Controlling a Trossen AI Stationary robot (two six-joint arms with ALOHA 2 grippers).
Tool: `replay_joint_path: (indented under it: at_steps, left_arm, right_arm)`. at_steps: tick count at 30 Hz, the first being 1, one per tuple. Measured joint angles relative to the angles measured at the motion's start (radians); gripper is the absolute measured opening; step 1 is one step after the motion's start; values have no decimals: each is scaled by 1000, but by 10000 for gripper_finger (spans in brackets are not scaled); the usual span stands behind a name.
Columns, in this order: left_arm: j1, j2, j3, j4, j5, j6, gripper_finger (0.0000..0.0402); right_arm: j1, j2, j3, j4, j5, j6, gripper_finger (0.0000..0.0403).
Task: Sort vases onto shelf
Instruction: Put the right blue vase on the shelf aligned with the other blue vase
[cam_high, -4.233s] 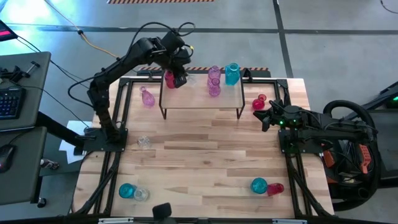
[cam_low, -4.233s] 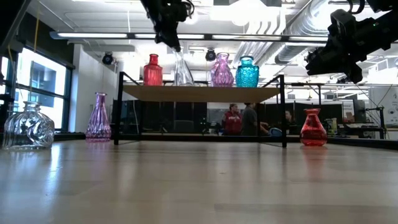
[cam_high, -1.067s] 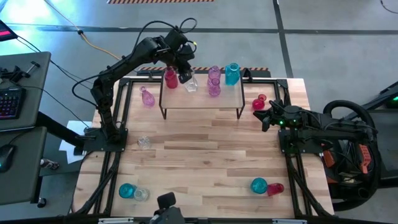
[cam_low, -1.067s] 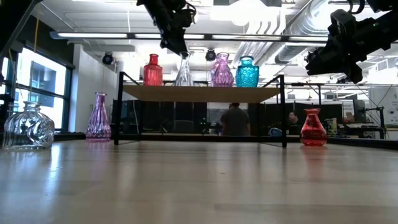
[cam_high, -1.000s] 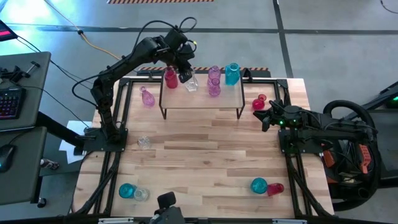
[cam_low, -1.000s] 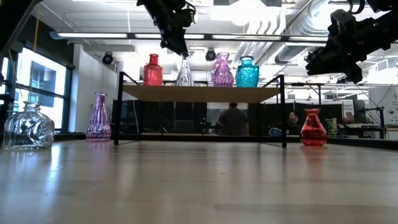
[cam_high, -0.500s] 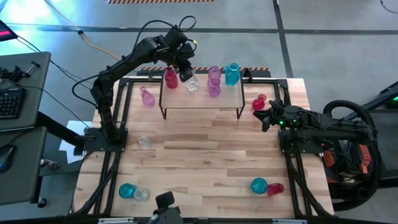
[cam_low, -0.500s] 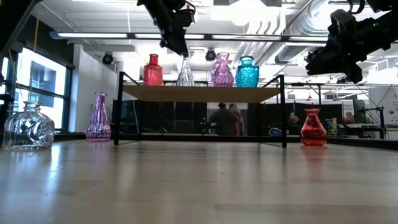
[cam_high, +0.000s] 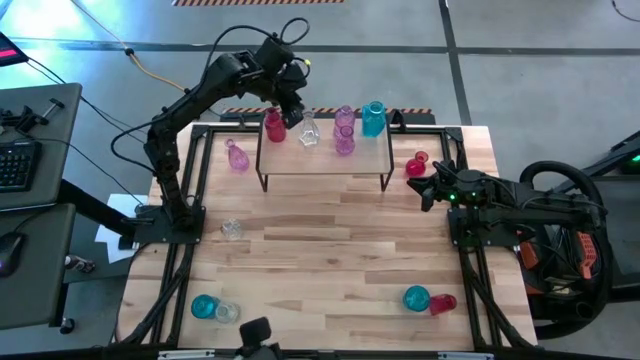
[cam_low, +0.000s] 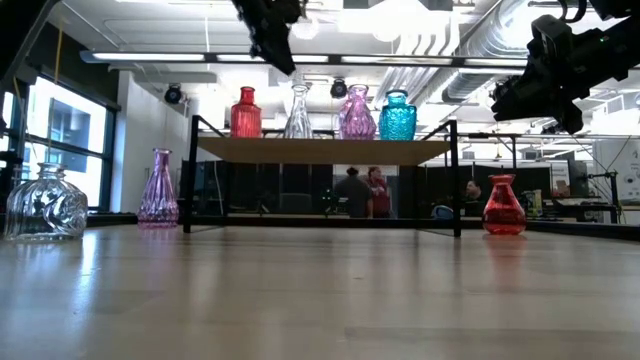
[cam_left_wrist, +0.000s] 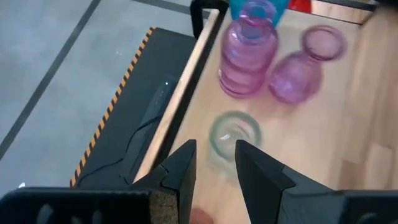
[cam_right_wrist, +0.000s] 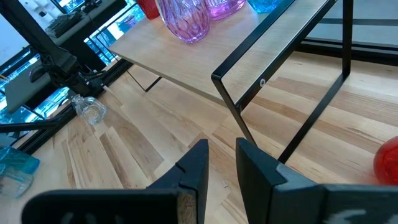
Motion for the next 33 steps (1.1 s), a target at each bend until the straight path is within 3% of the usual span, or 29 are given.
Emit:
replay_joint_path:
  at_steps: [8, 17, 22, 33]
  left_arm:
    - [-49, -183, -99, -12, -20, -36, 104]
    - [-122, -595, -603, 314, -82, -159, 104]
    - [-146, -820, -845, 498, -30, -229, 104]
    - [-193, -1106, -1138, 644, 37, -370, 103]
  right_arm:
    - [0, 0, 0, 0, 0, 0, 62]
    - [0, 0, 0, 0, 0, 0, 62]
    - [0, 0, 0, 0, 0, 0, 62]
    - [0, 0, 0, 0, 0, 0, 62]
